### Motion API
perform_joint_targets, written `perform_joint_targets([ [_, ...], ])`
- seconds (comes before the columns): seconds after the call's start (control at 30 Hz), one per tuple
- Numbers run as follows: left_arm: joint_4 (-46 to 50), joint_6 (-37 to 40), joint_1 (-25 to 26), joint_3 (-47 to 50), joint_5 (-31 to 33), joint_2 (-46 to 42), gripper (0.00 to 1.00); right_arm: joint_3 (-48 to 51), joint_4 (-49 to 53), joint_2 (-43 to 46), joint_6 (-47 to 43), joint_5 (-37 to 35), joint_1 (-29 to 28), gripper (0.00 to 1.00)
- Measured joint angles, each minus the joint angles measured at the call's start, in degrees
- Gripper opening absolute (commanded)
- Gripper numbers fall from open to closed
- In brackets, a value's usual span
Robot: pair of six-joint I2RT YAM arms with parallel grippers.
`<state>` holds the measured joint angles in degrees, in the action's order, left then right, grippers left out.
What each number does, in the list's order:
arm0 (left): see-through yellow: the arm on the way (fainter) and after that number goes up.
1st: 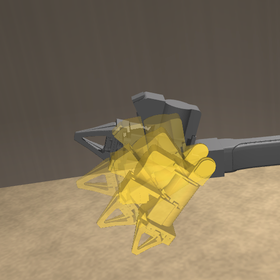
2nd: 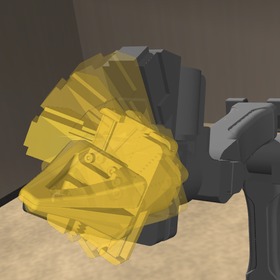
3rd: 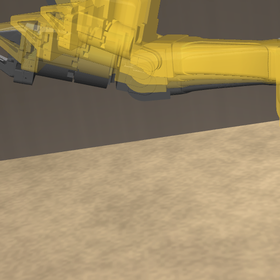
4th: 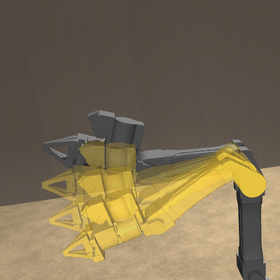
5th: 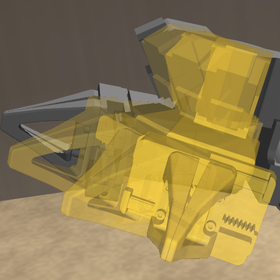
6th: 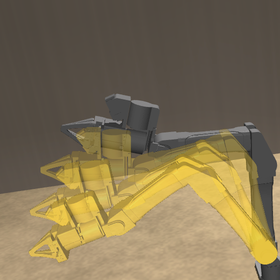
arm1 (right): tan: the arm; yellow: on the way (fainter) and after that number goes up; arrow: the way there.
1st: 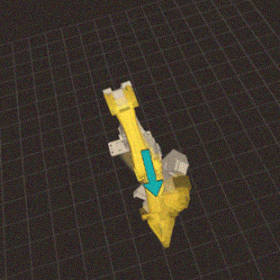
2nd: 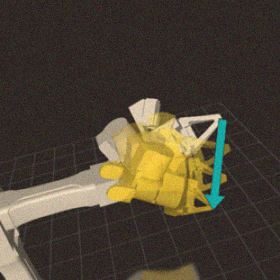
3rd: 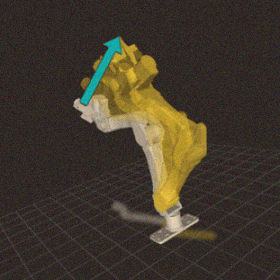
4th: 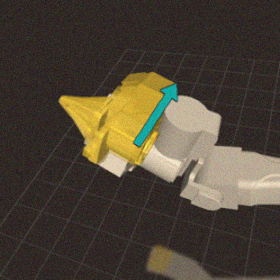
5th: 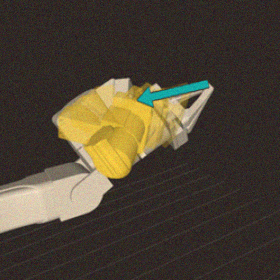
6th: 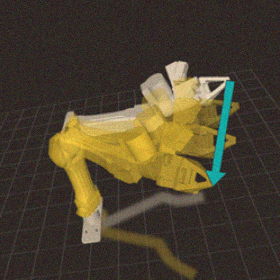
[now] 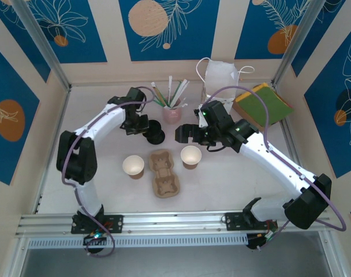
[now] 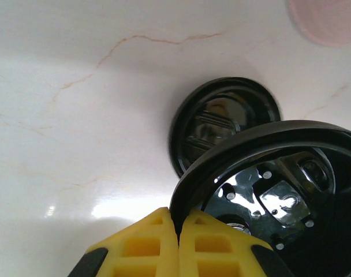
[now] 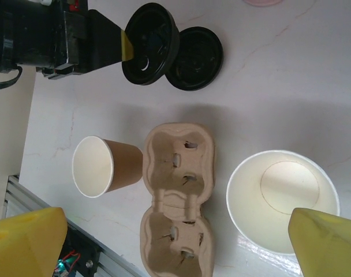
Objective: Pack the takeout coffee
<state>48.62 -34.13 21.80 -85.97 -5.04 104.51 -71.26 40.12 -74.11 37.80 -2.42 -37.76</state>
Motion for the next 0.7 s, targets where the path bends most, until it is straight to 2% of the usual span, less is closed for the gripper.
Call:
perform_joint_targets([
  [0.13,-5.79,-3.82,-1.51,7.15,-7.52,-6.10,0.02,0.02,-2.54,0.04,0.83,2.12,0.35,0.99],
  [0.4,-25.51,-18.14,-3.37,21.94,-22.97,-20.28,0.02,0.02,-12.52,0.07,6.38,11.02,3.80,1.00],
  [0.7,-49.96,-35.58,-3.82,31.89,-32.26,-27.85,0.02,-0.35,-29.27,-3.72,18.64,23.54,6.95,0.95],
])
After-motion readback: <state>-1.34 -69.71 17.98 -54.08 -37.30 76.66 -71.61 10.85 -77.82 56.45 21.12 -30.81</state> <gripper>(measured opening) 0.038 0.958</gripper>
